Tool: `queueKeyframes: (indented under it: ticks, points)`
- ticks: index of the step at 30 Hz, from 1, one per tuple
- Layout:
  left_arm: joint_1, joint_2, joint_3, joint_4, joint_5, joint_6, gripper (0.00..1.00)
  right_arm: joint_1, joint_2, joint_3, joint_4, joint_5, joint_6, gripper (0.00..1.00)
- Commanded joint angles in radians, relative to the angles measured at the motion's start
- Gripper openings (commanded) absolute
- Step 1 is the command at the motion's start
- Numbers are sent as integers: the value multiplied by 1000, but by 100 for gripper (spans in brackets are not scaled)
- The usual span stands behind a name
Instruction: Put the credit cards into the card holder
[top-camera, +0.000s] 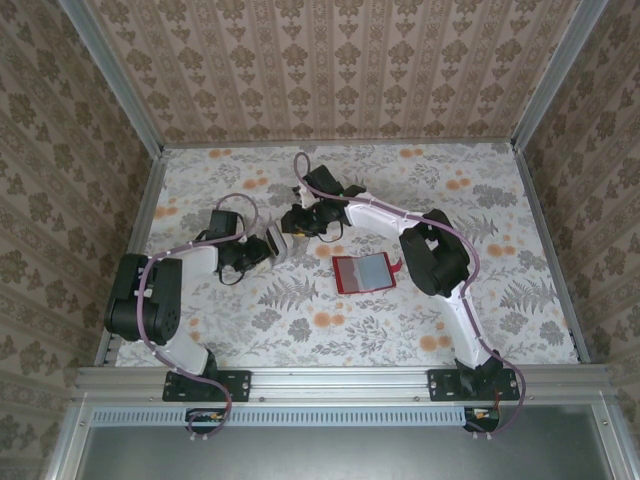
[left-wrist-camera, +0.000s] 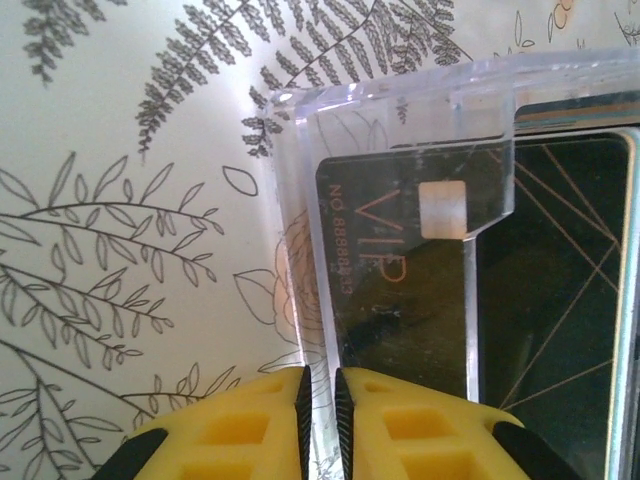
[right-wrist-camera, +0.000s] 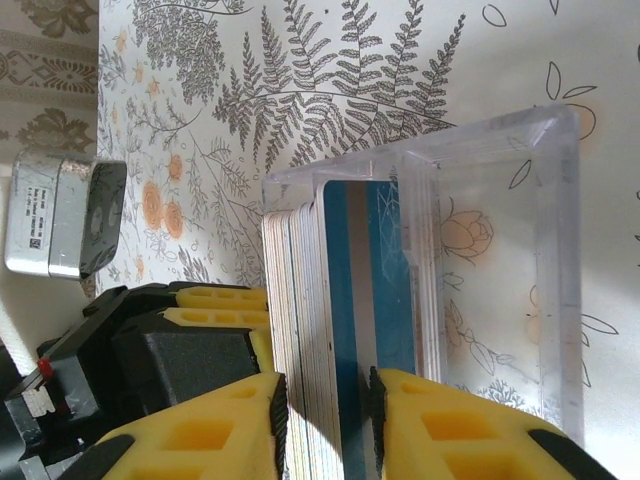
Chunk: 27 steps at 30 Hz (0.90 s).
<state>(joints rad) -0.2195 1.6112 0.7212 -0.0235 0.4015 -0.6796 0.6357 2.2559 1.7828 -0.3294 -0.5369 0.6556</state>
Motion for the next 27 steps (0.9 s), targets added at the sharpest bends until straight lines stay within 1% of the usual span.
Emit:
queueKeyframes:
  ticks: [1, 3, 6, 8, 9, 14, 21, 27]
  points:
    - [-17, 27, 28, -26, -2, 24, 20, 4, -64, -27, 62, -74, 25, 30]
    - [-25, 22, 30, -34, -32, 28, 19, 2, -67, -31, 77, -101, 34, 28]
    - [-40, 25, 45, -53, -70, 38, 19, 1, -71, -38, 81, -109, 32, 26]
    - [-41, 37, 58, -53, -51, 35, 18, -2, -70, -37, 84, -111, 36, 22]
    - [-44, 39, 63, -52, -46, 34, 18, -2, -70, -37, 86, -115, 39, 22]
    - [-58, 39, 69, -50, -53, 38, 18, 0, -91, -50, 87, -119, 40, 19]
    - [-65, 48, 70, -43, -47, 38, 18, -1, -111, -62, 58, -116, 10, 10]
    - [-67, 42, 66, -36, -36, 40, 18, -4, -121, -72, 37, -93, -12, 6]
